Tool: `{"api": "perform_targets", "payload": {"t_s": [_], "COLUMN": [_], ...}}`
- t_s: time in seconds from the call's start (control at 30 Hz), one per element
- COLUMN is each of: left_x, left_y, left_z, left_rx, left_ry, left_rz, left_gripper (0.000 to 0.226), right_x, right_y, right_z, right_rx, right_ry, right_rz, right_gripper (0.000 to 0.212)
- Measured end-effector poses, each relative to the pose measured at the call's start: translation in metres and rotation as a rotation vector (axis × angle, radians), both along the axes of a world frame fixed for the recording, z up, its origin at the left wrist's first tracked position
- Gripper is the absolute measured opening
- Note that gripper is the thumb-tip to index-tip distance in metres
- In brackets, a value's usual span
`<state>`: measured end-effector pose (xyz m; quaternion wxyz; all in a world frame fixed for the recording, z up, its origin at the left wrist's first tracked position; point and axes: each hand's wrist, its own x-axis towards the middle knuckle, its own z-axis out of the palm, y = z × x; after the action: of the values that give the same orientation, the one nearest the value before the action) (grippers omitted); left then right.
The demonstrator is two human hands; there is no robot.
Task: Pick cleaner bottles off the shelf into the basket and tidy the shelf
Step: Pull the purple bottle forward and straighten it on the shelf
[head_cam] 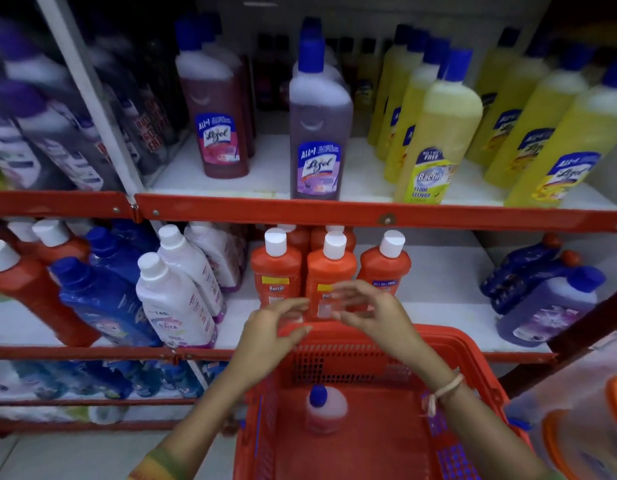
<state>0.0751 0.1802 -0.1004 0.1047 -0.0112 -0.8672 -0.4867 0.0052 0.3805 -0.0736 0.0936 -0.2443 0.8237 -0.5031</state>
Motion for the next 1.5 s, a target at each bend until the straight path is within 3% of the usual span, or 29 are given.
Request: {"api": "perform_targets", "payload": {"t_s": [0.2,0.33,0.43,0.53,0.67,0.8,0.93,1.1,1.23,1.37,1.5], "left_x": [-0.04,-0.073,-0.094,-0.107,-0.111,-0.11,-0.109,-0.109,-0.109,-0.107,-0.107], "left_y": [-0.018,-0.034,-0.045,-0.056,-0.065,-0.067,-0.07,-0.07,-0.069,-0.067,-0.067], "left_z": [0.076,0.098,0.1,0.091,0.078,0.079,0.079,0.079,0.078,0.078,0.079], "left_rx": [-0.305,-0.422,-0.575,-0.668,-0.787,-0.793,-0.798,-0.798,-0.787,-0.787,-0.8], "left_ry": [0.445,0.591,0.523,0.368,0.232,0.225,0.235,0.24,0.247,0.24,0.229], "left_rz": [0.205,0.325,0.396,0.427,0.393,0.379,0.372,0.367,0.378,0.387,0.387], "left_gripper": [0.031,0.037,0.047,0.059,0.07,0.068,0.068,0.069,0.069,0.07,0.07], "right_x": [-0.028,-0.049,-0.07,-0.094,-0.117,-0.122,-0.111,-0.089,-0.067,-0.053,-0.048], "right_y": [-0.022,-0.037,-0.05,-0.064,-0.08,-0.092,-0.101,-0.1,-0.09,-0.08,-0.067], "right_z": [0.072,0.102,0.119,0.13,0.133,0.124,0.124,0.134,0.133,0.136,0.149], "right_rx": [-0.294,-0.435,-0.376,-0.317,-0.346,-0.419,-0.458,-0.067,0.08,0.01,-0.351], "right_ry": [0.195,0.34,0.435,0.315,0.02,0.003,0.262,0.917,1.056,0.991,0.644], "right_rz": [-0.14,-0.279,-0.351,-0.249,-0.115,-0.186,-0.263,-0.597,-0.751,-0.71,-0.462], "right_gripper": [0.028,0.033,0.057,0.081,0.073,0.063,0.051,0.06,0.065,0.06,0.059]}}
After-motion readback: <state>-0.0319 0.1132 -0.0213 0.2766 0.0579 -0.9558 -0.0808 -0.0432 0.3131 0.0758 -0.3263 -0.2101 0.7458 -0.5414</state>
